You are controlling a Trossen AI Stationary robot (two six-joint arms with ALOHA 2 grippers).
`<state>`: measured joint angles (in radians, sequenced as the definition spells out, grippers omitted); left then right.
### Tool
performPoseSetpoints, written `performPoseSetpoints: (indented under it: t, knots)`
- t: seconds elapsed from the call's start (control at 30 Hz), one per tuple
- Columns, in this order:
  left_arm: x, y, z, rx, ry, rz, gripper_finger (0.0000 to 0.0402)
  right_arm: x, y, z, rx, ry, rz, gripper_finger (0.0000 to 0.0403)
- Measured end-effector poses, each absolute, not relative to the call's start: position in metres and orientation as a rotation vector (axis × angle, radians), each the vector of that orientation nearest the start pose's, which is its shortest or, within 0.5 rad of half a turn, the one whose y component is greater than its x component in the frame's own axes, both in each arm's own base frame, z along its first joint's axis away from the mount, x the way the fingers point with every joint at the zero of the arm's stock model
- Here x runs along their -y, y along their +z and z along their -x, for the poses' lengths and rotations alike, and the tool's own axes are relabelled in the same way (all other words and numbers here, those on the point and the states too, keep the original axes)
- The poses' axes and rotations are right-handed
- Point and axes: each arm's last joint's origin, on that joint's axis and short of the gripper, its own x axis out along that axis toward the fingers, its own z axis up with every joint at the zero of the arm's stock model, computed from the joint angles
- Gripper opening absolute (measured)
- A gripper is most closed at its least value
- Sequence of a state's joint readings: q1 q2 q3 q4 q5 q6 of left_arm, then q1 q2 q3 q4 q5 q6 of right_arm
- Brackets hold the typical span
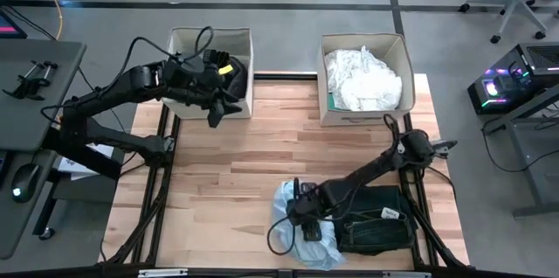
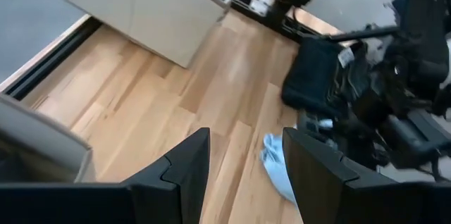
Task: Sort clothes
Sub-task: Put the light blue patterned patient gown into the right laundry organizer
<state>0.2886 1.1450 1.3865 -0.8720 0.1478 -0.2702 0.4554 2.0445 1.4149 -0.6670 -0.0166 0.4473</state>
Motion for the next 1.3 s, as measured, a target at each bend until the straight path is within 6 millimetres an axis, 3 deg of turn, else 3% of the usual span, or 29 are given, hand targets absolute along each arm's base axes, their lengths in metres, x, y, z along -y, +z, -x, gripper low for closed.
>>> performPoseSetpoints:
  t: [0.17,0.23,0.33,0.53,0.73,0.97,1.13,1.3]
  knots:
    - [-0.05,0.404,-0.206,-0.607,0.175,0.344,0.016,-0.159,0.154,-0.36,-1.373,-0.049,-0.229,0.0054]
    - [-0.049,0.404,-0.207,-0.608,0.165,0.326,0.016,-0.149,0.165,-0.361,-1.369,-0.107,-0.281,0.002]
    - [-0.049,0.404,-0.207,-0.604,0.159,0.305,0.016,-0.132,0.2,-0.357,-1.31,-0.254,-0.336,0.0028]
    - [-0.05,0.405,-0.207,-0.595,0.158,0.261,0.016,-0.092,0.314,-0.327,-1.046,-0.432,-0.341,0.0006]
    - [-0.051,0.411,-0.211,-0.519,0.154,0.245,0.016,-0.045,0.43,-0.278,-0.592,-0.617,-0.317,0.0006]
    - [-0.052,0.421,-0.216,-0.404,0.15,0.234,0.016,-0.003,0.537,-0.214,-0.205,-0.877,-0.052,0.0004]
    - [-0.053,0.427,-0.218,-0.342,0.152,0.249,0.016,0.025,0.58,-0.174,-0.158,-1.084,0.127,0.0003]
    - [-0.054,0.43,-0.219,-0.306,0.184,0.238,0.016,0.052,0.589,-0.15,-0.165,-1.223,0.156,0.0002]
